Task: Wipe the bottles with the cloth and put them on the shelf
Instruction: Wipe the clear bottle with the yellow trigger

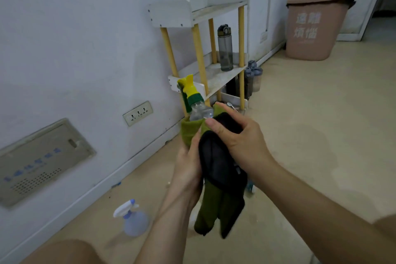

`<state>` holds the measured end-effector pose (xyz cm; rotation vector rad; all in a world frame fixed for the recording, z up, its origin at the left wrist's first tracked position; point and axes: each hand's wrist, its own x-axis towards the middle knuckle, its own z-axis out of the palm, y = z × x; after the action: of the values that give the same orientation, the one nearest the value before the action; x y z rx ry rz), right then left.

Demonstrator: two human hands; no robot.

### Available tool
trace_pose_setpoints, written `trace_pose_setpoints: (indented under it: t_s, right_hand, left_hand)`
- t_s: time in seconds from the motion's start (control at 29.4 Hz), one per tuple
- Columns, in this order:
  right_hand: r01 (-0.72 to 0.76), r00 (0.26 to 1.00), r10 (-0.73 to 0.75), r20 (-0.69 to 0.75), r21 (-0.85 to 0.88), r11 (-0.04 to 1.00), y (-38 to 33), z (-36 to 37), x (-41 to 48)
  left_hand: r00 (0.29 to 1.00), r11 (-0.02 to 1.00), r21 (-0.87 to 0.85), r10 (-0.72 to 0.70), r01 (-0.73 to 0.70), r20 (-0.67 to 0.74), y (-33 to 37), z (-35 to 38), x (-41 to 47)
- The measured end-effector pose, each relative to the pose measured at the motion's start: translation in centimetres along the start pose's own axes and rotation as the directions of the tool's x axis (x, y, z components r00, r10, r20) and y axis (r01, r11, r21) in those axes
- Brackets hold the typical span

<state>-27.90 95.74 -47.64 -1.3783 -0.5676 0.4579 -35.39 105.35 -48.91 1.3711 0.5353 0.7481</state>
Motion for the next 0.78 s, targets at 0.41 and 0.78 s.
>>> trace_pose_setpoints:
  t_s: [0.41, 0.78]
  right_hand:
    - [-0.174, 0.96, 0.234, -0.155, 0.325, 0.93, -0.8, 0.4, 0.2]
    - [-0.348, 0.935, 0.309, 0.174, 0.618, 0.705, -0.8, 0.6, -0.5]
  left_hand:
    - [0.928, 0.837, 0.434, 0.372, -0.332, -0.008, 0.4, 3.2, -3.5]
    - [0.79, 0.845, 0.134, 0.532, -0.518, -0.304, 1.5, 4.9, -0.6]
